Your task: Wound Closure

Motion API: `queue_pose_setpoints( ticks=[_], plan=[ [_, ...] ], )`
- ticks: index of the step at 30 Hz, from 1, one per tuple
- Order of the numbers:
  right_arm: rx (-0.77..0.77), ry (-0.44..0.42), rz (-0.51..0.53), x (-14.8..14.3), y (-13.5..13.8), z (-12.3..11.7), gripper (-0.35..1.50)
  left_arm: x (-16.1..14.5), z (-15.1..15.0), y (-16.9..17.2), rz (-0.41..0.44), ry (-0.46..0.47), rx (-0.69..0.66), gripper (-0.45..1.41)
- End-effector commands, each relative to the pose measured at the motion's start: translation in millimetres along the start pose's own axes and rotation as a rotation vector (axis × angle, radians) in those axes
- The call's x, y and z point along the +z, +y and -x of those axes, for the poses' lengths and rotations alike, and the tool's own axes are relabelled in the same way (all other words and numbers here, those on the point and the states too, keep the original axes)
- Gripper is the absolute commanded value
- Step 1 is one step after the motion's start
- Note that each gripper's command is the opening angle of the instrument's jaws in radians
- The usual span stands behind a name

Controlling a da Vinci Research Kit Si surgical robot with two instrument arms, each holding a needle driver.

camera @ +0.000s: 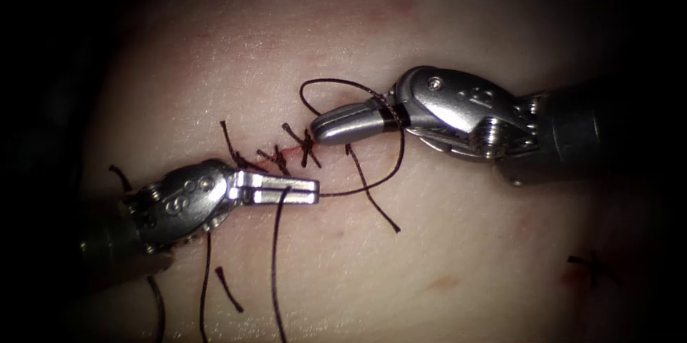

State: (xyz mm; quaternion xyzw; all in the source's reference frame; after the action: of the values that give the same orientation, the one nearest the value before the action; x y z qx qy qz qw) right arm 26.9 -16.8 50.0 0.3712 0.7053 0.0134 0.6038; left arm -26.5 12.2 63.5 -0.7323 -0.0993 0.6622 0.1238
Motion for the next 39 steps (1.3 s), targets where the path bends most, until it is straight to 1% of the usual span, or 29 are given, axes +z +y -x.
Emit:
queue_pose_setpoints(
  ticks=[1,6,7,12,14,18,27,28,30,31,32,34,35,36,39],
  plan=[
    [-0.009,-0.049,-0.056,0.6,0.0,0.8,-0.35,0.5,0.5,-0.4,0.000,0.001,0.000,-0.45],
    [-0.070,-0.193,-0.204,1.2,-0.6,1.6,-0.35,0.9,0.7,-1.3,-0.010,0.000,-0.001,-0.45],
    [-0.086,-0.237,-0.236,1.5,-0.7,1.8,-0.35,0.9,0.7,-1.4,-0.011,0.000,-0.001,-0.45],
    [-0.161,-0.399,-0.364,2.0,-1.4,2.3,-0.35,0.9,0.8,-2.1,-0.016,0.002,-0.001,-0.45],
    [-0.184,-0.435,-0.403,2.1,-1.8,2.3,-0.35,0.6,0.8,-2.3,-0.018,0.007,-0.001,-0.45],
    [-0.227,-0.494,-0.466,2.5,-2.3,2.4,-0.35,0.0,0.8,-3.0,-0.024,0.020,-0.003,-0.45],
    [-0.303,-0.695,-0.547,3.8,-2.9,3.3,-0.35,-0.1,0.7,-3.2,-0.033,0.025,-0.003,-0.45],
    [-0.304,-0.717,-0.553,3.9,-3.1,3.4,-0.30,-0.1,0.7,-3.2,-0.033,0.024,-0.003,-0.45],
    [-0.309,-0.748,-0.566,3.8,-3.5,3.7,-0.03,-0.2,0.7,-3.1,-0.032,0.024,-0.004,-0.45],
    [-0.311,-0.758,-0.571,3.7,-3.7,3.8,0.04,-0.2,0.7,-3.1,-0.031,0.024,-0.004,-0.45],
    [-0.312,-0.770,-0.577,3.6,-3.9,3.9,0.05,-0.2,0.7,-3.0,-0.031,0.025,-0.004,-0.45],
    [-0.318,-0.784,-0.580,3.2,-4.4,4.0,0.24,-0.3,0.7,-3.0,-0.030,0.025,-0.004,-0.45],
    [-0.324,-0.790,-0.576,3.0,-4.6,4.1,0.37,-0.3,0.7,-3.0,-0.032,0.027,-0.003,-0.45],
    [-0.334,-0.798,-0.566,2.5,-5.0,4.2,0.61,-0.3,0.7,-3.0,-0.032,0.027,-0.003,-0.45],
    [-0.344,-0.803,-0.571,1.8,-5.4,4.3,0.64,-0.2,0.7,-3.0,-0.033,0.027,-0.008,-0.45]
  ],
)
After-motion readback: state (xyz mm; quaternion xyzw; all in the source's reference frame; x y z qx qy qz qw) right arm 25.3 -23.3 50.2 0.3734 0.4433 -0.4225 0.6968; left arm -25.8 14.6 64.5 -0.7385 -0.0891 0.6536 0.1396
